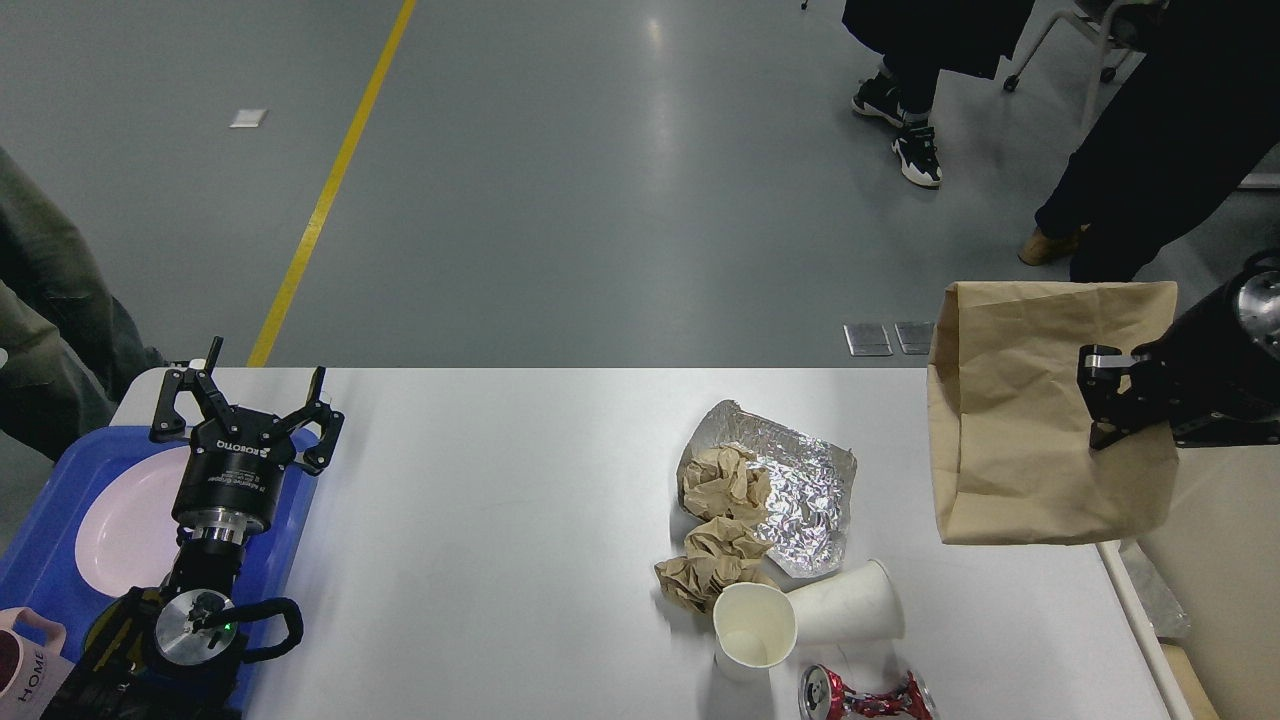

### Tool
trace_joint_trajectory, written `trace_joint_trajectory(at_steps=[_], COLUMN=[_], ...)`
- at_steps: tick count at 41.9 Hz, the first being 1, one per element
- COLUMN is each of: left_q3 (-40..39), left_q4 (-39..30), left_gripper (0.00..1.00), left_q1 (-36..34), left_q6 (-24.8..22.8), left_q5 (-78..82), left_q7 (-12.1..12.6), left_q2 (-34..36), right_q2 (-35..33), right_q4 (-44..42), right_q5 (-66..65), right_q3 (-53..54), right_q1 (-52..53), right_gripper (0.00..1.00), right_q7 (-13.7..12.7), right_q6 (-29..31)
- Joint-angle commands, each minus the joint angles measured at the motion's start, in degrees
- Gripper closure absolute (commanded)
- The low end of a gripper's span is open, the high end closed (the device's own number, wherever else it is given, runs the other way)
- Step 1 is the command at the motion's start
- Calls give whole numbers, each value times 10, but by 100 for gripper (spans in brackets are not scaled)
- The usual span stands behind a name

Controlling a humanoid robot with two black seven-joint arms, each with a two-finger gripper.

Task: Tidy desktop
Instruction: 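Lift the brown paper bag and drop it into the white bin, then raise the right gripper out of the bin toward the foil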

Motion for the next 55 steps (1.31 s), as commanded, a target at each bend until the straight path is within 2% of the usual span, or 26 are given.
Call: trace_joint_trajectory(at_steps=[1,8,15,19,24,27,28,35,41,47,55], left_q3=[0,0,0,0,0,0,0,0,0,0,0], left_q4=[0,0,0,0,0,0,0,0,0,0,0], left_gripper=[3,3,3,3,3,3,3,3,3,3,3], left_q1=[0,0,0,0,0,0,0,0,0,0,0], left_q6=[0,0,0,0,0,0,0,0,0,0,0], left_q5=[0,0,0,0,0,0,0,0,0,0,0], left_q7=[0,0,0,0,0,0,0,0,0,0,0], left_q2=[0,0,0,0,0,0,0,0,0,0,0], right_q2=[-28,-93,-160,-197,-204,-198,-195,-129,-54,-8,15], right_q4=[-22,-107,-256,-375,-493,-556,-597,-735,-833,-880,-881], right_q5=[0,-1,1,1,1,1,1,1,2,19,23], right_q3=[-30,-44,-17,60,171,236,278,395,424,427,428], right_q1=[-11,-122,-272,-416,-566,-660,-716,-894,-976,-1034,-1056], right_gripper=[100,100,100,100,100,100,100,100,100,100,100], right_q7=[1,1,1,1,1,1,1,0,0,0,0], right_q6=[-23,-77,-103,-127,-135,-139,-149,-215,-267,-316,-334])
